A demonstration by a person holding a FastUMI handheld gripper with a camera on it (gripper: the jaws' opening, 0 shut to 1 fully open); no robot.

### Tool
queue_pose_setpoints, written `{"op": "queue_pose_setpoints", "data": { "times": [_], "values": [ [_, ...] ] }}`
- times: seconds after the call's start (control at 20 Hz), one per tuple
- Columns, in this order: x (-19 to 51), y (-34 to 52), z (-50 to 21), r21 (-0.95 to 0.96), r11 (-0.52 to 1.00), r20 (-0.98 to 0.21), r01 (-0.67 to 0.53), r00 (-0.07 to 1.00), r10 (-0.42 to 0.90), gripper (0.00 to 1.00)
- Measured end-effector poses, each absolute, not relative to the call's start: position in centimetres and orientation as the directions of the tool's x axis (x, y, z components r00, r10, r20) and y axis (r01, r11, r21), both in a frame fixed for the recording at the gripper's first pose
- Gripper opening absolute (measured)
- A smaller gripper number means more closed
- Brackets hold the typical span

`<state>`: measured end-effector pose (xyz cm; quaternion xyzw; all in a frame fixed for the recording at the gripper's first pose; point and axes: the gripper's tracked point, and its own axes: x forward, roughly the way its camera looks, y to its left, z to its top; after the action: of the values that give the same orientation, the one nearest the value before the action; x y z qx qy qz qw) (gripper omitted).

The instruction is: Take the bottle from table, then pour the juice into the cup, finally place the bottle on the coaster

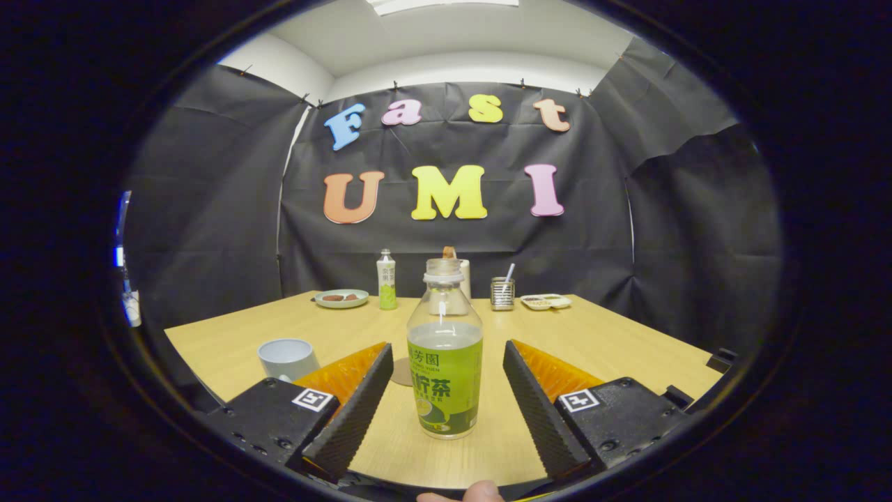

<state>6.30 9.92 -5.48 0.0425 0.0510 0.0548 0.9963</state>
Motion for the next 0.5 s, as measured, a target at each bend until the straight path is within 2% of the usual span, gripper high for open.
{"op": "queue_pose_setpoints", "data": {
  "times": [0.2,0.5],
  "values": [
    [7.4,10.4,-6.4,0.044,0.996,-0.107,-0.074,0.991,0.078,1.00],
    [9.3,11.1,-8.1,0.093,0.994,-0.152,-0.055,0.986,0.069,1.00]
  ]
}}
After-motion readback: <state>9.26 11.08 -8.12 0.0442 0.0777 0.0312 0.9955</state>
